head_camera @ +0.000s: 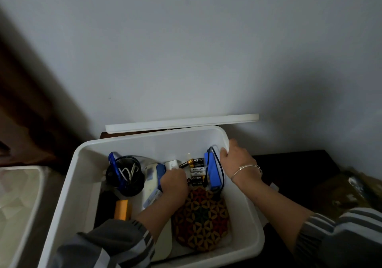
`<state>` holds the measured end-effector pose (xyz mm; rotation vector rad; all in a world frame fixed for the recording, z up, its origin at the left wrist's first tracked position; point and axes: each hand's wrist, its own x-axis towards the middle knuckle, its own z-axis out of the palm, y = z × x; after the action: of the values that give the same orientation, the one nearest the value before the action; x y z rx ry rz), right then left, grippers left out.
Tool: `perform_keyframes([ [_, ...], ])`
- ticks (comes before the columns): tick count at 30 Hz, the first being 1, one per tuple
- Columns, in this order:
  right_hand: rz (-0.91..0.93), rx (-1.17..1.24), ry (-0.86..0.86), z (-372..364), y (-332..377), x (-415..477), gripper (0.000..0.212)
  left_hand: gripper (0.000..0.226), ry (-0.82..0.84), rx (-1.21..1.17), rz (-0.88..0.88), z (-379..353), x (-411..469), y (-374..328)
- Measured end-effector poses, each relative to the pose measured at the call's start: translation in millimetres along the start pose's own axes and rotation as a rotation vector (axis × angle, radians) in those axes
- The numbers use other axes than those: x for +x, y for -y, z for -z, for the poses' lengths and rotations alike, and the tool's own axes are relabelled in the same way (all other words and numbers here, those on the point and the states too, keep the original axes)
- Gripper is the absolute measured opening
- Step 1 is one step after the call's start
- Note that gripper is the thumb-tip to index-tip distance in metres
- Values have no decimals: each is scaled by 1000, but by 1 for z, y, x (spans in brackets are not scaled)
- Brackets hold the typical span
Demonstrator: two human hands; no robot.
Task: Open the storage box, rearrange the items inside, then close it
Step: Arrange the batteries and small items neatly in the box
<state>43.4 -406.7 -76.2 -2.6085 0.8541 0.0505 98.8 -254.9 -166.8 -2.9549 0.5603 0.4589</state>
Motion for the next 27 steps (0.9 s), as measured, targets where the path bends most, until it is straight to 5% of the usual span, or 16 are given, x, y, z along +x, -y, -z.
perform_keyframes([
  [19,9,-18,6,0,-1,1,30,27,75,-130,3,1,5,2],
  [27,17,-6,10,0,-1,0,30,23,-77,-213,-155,22,22,-7],
])
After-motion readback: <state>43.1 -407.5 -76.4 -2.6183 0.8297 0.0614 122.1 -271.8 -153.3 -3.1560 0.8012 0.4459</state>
